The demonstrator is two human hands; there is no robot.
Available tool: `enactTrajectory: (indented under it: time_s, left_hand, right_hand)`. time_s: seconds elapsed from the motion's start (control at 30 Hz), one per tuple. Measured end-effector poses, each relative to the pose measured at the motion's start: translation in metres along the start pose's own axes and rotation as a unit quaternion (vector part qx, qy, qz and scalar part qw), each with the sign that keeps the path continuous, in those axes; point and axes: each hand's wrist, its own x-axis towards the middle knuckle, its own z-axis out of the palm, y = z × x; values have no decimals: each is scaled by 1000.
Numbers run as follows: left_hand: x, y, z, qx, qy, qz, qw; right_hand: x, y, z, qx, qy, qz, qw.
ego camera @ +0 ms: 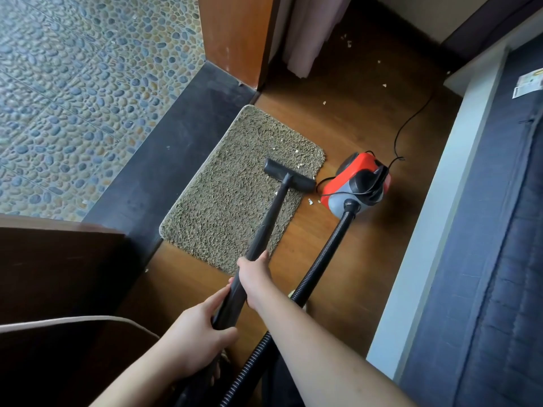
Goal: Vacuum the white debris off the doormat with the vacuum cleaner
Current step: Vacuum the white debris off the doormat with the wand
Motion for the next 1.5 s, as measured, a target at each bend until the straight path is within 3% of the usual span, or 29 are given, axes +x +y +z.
enactTrajectory:
  time_s: [0.83, 1.5]
  left_hand:
    - [26, 30, 15, 26, 8, -1, 1000]
    - [-2, -3, 22, 25, 13, -3, 1000]
  right_hand:
    - [5, -22, -36, -31, -4, -33, 999]
    - [-4, 10, -17, -12, -19, -16, 1000]
